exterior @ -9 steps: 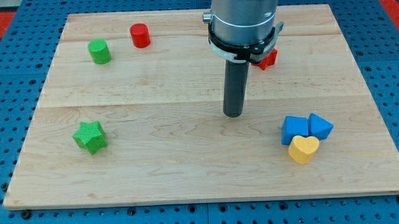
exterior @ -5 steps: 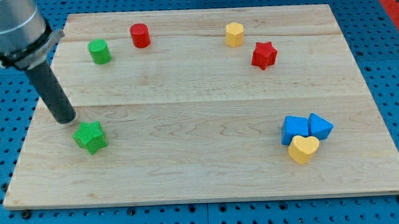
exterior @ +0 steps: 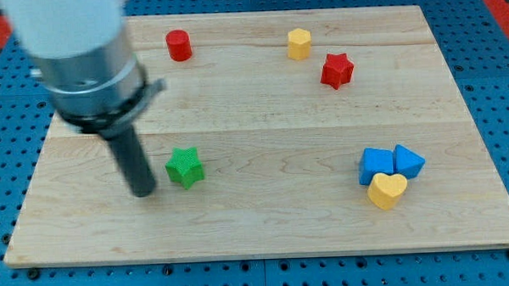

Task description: Slide the green star to the left of the yellow heart

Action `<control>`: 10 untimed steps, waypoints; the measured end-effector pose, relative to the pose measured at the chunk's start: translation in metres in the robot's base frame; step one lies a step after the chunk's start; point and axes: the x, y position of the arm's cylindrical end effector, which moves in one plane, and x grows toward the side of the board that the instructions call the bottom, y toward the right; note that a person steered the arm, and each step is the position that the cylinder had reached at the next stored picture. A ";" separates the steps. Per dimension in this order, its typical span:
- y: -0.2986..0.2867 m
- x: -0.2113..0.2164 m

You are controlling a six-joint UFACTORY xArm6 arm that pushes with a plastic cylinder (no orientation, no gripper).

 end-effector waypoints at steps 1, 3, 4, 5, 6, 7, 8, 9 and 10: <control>0.022 -0.033; 0.080 -0.031; 0.020 -0.021; 0.090 -0.007; 0.176 -0.004; 0.156 -0.004; 0.122 0.015; 0.183 0.019; 0.237 0.016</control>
